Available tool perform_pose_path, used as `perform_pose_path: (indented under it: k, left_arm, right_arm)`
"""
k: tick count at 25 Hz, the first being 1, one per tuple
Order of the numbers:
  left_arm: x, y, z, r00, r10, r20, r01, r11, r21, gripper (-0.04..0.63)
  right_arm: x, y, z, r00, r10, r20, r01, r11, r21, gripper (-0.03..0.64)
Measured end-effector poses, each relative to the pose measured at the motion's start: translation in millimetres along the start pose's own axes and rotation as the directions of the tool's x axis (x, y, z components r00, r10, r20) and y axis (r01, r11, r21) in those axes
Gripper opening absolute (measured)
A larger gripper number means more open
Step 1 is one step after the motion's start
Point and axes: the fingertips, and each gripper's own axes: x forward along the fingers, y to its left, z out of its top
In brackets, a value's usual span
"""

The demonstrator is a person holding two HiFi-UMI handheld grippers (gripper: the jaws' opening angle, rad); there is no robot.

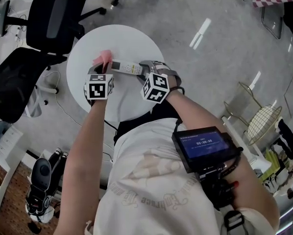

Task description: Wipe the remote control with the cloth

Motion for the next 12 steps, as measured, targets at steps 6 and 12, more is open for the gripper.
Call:
perform_pose_path:
  k: [6,12]
  left_arm:
    - [4,-41,3,0.995,-0.1,0.024,0.1,0.995,-0.004,0.028]
    - [8,-71,10,0.986,-0.161,0.04,0.162,0.986,-0.029,0.028]
  right_arm:
    - [1,0,3,1.0,-0.002,0.002,0.002,1.0,0.002,0.21]
    - [2,0,2,1.0,-0.008,0.0,0.008,1.0,0.004,0.21]
